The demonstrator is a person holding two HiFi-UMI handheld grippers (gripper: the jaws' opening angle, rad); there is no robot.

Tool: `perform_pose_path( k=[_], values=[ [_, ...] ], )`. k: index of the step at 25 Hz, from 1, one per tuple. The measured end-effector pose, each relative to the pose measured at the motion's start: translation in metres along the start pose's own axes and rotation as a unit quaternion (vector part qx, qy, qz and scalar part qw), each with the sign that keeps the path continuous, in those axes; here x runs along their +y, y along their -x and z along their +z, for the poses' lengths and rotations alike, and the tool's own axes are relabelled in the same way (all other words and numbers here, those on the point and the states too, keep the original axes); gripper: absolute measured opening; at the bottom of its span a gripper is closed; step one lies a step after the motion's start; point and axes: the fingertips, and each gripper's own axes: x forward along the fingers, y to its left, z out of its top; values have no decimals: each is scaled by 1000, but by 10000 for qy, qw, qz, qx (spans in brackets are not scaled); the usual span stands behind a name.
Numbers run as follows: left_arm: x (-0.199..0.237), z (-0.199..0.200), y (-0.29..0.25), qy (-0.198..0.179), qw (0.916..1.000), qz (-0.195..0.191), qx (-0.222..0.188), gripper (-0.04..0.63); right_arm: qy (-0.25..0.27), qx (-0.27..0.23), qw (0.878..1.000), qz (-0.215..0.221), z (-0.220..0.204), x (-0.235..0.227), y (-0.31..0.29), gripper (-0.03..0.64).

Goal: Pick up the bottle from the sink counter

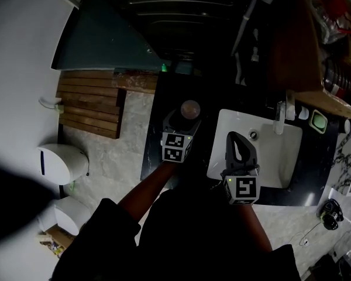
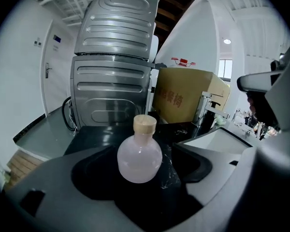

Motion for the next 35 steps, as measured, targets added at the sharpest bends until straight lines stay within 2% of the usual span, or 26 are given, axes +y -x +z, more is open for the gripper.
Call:
perform_pose_path(
  k=[9,14,20,23,27,31,35],
  values=[
    [9,-7,-31,-2,9998,34,199,379,-55,150,9998,82,-7,-4,-7,38],
    [7,-20,-42,-70,9987,111,486,396,-74,112,9999,35,-5,-14,-8,38],
    [7,-27,-46,-191,9963,357,763,396,275,154,9995,100,-9,-14,-7,38],
    [10,-28,-46,-199,9961,431,741,394,240,205,9994,141,-14,-9,-5,38],
    [9,-25,-47,-205,9963,432,710,394,515,295,9979,242,-17,-2,-2,38],
    [9,-8,-45,-407,9967,565,424,394,540,318,9976,295,-15,2,1,39],
    [7,-12,-54,-413,9969,402,542,394,548,329,9976,259,-17,1,3,38]
  ],
)
